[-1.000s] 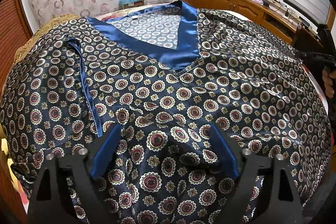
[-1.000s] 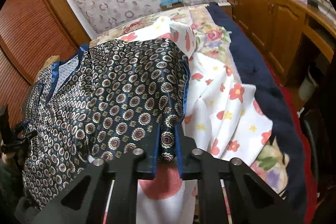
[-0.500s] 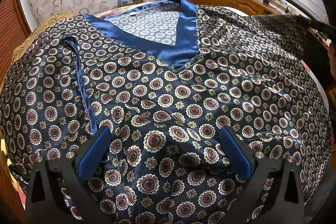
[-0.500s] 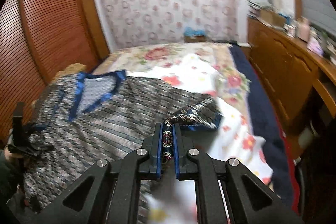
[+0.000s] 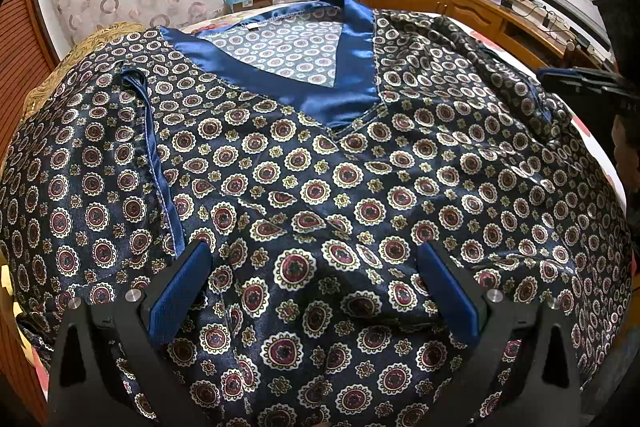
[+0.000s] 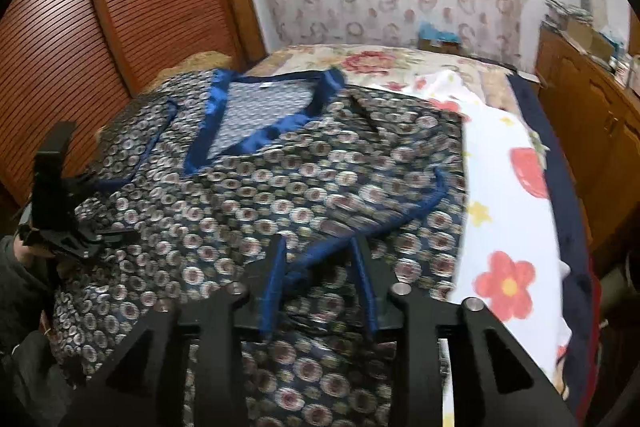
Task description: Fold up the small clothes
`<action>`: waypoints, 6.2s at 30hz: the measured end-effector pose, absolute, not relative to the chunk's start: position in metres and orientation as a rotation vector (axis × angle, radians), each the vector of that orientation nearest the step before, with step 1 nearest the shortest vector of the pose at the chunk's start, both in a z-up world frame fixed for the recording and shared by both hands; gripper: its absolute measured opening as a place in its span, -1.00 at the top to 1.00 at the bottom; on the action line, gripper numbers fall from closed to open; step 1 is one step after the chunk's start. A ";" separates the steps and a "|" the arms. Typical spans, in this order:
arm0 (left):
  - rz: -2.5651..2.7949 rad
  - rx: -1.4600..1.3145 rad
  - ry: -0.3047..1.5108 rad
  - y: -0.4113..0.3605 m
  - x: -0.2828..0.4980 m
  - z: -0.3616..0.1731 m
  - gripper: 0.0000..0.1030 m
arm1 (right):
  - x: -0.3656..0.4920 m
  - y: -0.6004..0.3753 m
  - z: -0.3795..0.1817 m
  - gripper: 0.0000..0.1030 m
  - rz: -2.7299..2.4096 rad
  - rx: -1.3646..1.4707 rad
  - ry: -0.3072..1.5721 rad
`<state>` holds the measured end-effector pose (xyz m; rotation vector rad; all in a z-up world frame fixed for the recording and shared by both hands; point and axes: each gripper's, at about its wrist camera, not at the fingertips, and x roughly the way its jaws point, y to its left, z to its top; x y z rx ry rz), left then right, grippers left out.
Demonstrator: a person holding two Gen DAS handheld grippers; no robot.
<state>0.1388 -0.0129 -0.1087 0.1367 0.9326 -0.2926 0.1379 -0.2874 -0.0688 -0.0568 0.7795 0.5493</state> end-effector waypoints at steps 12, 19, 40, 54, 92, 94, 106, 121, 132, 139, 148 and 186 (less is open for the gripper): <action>-0.293 0.137 0.933 -0.013 0.139 -0.109 -0.99 | 0.206 -0.285 -0.089 0.31 0.406 0.025 0.922; -0.293 0.137 0.933 -0.013 0.139 -0.109 -0.99 | 0.240 -0.257 -0.082 0.31 0.517 0.075 0.913; -0.224 0.049 0.822 0.029 0.134 -0.070 -0.99 | 0.271 -0.260 -0.098 0.11 0.335 -0.074 0.900; -0.014 -0.018 0.764 0.153 0.163 -0.034 -0.99 | 0.267 -0.254 -0.107 0.01 0.348 -0.143 0.836; -0.016 -0.248 0.888 0.224 0.241 -0.054 0.97 | 0.261 -0.256 -0.104 -0.13 0.349 -0.165 0.834; -0.010 -0.235 0.862 0.222 0.239 -0.047 0.97 | 0.261 -0.256 -0.104 -0.13 0.348 -0.166 0.834; 0.016 -0.125 0.744 0.198 0.233 -0.010 0.98 | 0.295 -0.259 -0.096 0.07 0.366 -0.139 0.926; 0.078 -0.072 0.644 0.192 0.238 0.028 0.98 | 0.293 -0.277 -0.039 0.97 0.228 -0.139 0.775; -0.016 -0.099 0.548 0.171 0.142 0.032 0.98 | 0.190 -0.304 -0.005 0.97 0.322 -0.070 0.619; -0.044 -0.143 0.541 0.173 0.054 -0.001 0.98 | 0.102 -0.342 -0.017 0.97 0.408 0.005 0.571; -0.024 -0.181 0.654 0.178 -0.013 -0.050 0.98 | 0.033 -0.401 -0.055 0.97 0.400 0.041 0.682; -0.044 -0.084 0.879 0.181 0.095 -0.080 -0.24 | 0.083 -0.364 -0.083 0.10 0.375 -0.026 0.787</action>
